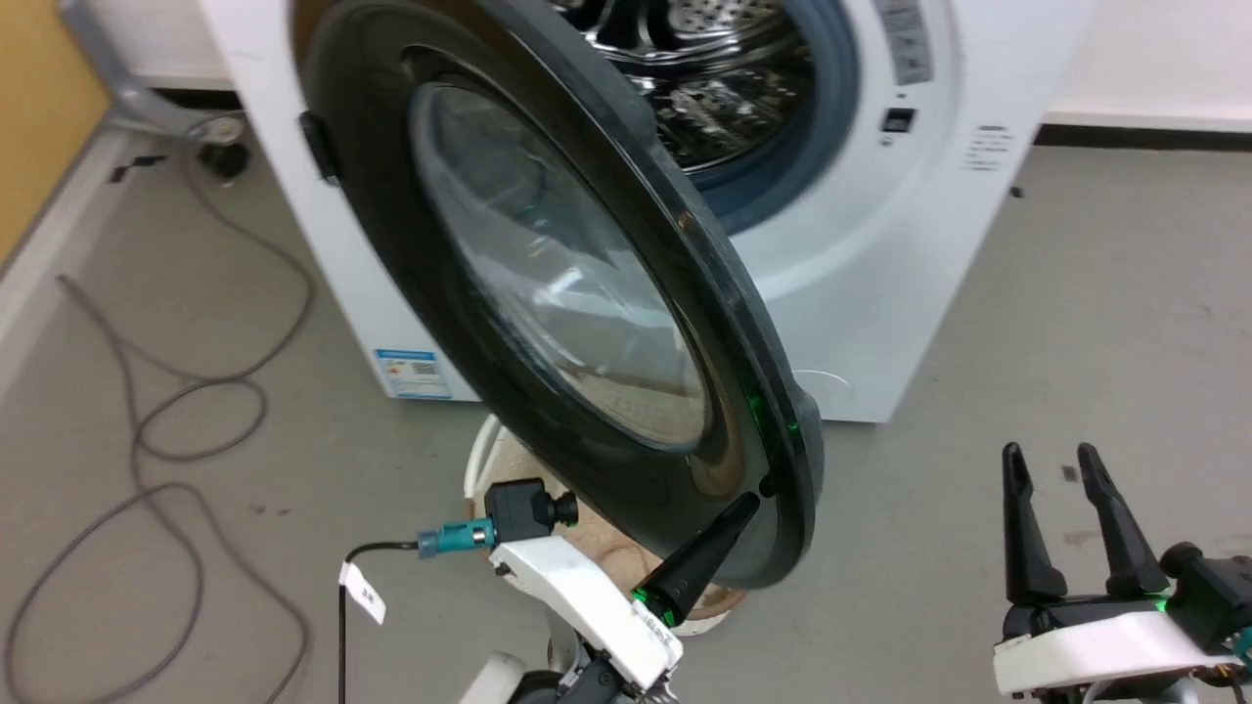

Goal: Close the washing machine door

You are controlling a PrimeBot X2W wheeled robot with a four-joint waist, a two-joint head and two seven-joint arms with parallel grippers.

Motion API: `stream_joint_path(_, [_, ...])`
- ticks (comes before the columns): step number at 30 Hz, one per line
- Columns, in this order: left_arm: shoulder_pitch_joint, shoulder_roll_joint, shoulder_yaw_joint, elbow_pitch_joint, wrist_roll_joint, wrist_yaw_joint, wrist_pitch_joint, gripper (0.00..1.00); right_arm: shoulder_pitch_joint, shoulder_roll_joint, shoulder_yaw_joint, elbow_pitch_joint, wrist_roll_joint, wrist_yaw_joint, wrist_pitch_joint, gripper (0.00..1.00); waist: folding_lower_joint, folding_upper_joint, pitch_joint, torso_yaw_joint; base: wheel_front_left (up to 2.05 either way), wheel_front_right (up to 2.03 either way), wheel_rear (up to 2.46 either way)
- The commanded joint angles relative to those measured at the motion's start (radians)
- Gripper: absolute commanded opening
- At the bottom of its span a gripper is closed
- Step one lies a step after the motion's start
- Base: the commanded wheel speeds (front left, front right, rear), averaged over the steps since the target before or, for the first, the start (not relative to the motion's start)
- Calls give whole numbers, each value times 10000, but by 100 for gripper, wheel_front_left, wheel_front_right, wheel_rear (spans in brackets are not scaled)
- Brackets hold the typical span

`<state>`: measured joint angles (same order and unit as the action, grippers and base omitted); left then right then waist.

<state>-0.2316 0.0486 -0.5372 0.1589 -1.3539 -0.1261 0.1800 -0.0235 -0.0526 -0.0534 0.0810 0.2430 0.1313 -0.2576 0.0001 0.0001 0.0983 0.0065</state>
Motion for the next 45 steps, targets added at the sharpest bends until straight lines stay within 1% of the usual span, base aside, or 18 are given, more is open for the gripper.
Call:
stream_joint_path(1, [-159, 57, -90, 88, 15, -46, -198, 0, -140, 24, 45, 10, -110, -6, -42, 100, -1, -1, -16, -201, 0, 0, 0])
stream_joint_path(5, [-285, 443, -193, 137, 71, -46, -1300, 0, -88, 24, 64, 40, -124, -6, -42, 100, -1, -1, -121, -288, 0, 0, 0])
stream_joint_path(8, [-403, 933, -230, 102, 695, -46, -2598, 0, 4, 24, 81, 6, -292, -6, -42, 100, -1, -1, -287, -245, 0, 0, 0])
stream_joint_path(10, [-530, 1366, -199, 257, 1568, -46, -3735, 0, 48, 24, 24, -57, -369, -6, -42, 100, -1, -1, -403, -174, 0, 0, 0])
stream_joint_path(13, [-650, 1765, 140, 576, 2968, -40, -4346, 0, 20, 24, -116, -206, -526, -6, -42, 100, -1, -1, -576, -39, 0, 0, 0])
stream_joint_path(14, [-676, 1835, 430, 632, 3599, 62, -4391, 0, -6, 24, -165, -262, -580, -6, -42, 100, -1, -1, -622, 9, 0, 0, 0])
stream_joint_path(18, [-410, 1538, 2677, -265, 7159, 1453, -4412, 0, -221, 24, -407, -573, -703, -6, -42, 100, -1, -1, -743, 203, 0, 0, 0])
stream_joint_path(19, [-246, 1452, 3039, -533, 8001, 1793, -4413, 24, -294, 24, -466, -659, -727, -6, -42, 100, -1, -1, -767, 250, 0, 0, 0])
stream_joint_path(20, [-73, 1380, 3310, -768, 8756, 2089, -4413, 100, -365, 24, -516, -746, -765, -6, -42, 100, -1, -1, -789, 299, 0, 0, 0])
stream_joint_path(24, [601, 1264, 3882, -1380, 10933, 2905, -4415, 100, -632, 24, -643, -1047, -908, -6, -42, 100, -1, -1, -880, 515, 0, 0, 0])
stream_joint_path(26, [973, 1152, 4044, -1599, 11512, 3173, -4415, 100, -787, 24, -623, -1201, -978, -6, -42, 100, -1, -1, -925, 612, 0, 0, 0])
stream_joint_path(27, [973, 1152, 4044, -1599, 11512, 3173, -4415, 100, -787, 24, -623, -1201, -978, -6, -42, 100, -1, -1, -925, 612, 0, 0, 0])
stream_joint_path(28, [1331, 1096, 4272, -1762, 11920, 3389, -4416, 100, -947, 24, -585, -1374, -967, -6, -42, 70, -1, -1, -965, 700, 0, 0, 0])
stream_joint_path(29, [1531, 1075, 4342, -1776, 12064, 3442, -4416, 100, -1056, 24, -616, -1517, -910, -6, -42, 27, -1, -1, -985, 744, 0, 0, 0])
stream_joint_path(30, [1706, 1022, 4432, -1820, 12149, 3491, -4416, 100, -1153, 24, -615, -1652, -819, -6, -42, 0, -1, -1, -998, 792, 0, 0, 0])
stream_joint_path(34, [2217, 931, 4621, -1871, 12349, 3494, -4416, 100, -1496, 24, -382, -2177, -320, -6, -42, 0, -1, -1, -1025, 923, 0, 0, 0])
stream_joint_path(39, [2761, 762, 4869, -1683, 12503, 3369, -4416, 100, -2085, -16, 711, -3408, 902, -6, -42, 0, -1, -1, -1032, 1081, 0, 0, 0])
stream_joint_path(45, [2952, 640, 4859, -1602, 12974, 3383, -4417, 100, -2502, -1086, 3046, -4572, 1997, -6, -42, 0, -1, -1, -1068, 1272, 0, 0, 0])
